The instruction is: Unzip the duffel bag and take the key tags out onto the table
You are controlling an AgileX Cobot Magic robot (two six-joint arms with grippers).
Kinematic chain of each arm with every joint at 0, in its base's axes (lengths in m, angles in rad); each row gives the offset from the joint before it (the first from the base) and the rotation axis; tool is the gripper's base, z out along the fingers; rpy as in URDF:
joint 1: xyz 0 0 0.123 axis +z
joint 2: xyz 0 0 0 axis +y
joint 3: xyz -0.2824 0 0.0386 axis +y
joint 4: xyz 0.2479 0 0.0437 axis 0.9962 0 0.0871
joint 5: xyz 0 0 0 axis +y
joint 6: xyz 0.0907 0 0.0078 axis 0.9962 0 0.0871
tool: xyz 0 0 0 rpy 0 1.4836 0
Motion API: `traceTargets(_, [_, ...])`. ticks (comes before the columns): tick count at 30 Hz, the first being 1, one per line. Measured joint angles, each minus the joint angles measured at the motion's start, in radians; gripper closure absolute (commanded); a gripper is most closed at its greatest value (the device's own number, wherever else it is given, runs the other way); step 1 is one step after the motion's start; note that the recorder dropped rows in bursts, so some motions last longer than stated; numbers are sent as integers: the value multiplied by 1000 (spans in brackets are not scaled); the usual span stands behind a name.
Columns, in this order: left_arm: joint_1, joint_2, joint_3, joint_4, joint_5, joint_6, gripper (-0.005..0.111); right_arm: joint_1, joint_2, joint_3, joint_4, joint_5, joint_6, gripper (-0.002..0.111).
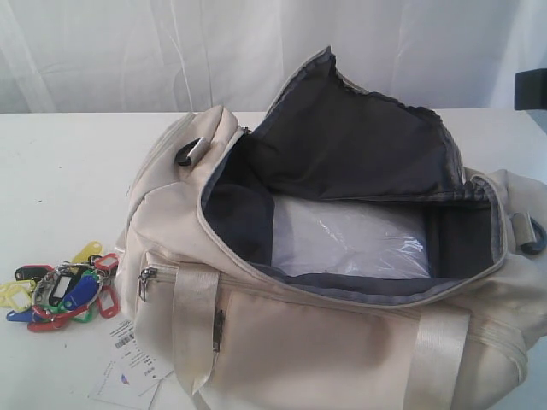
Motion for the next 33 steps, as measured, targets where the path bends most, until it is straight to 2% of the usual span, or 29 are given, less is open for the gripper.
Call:
traceTargets(8, [-19, 0, 1, 4, 45, -133, 107, 0, 0, 0, 0, 0, 0, 108])
traceTargets(33, [-19, 0, 1, 6, 47, -131, 107, 0, 0, 0, 0, 0, 0, 108])
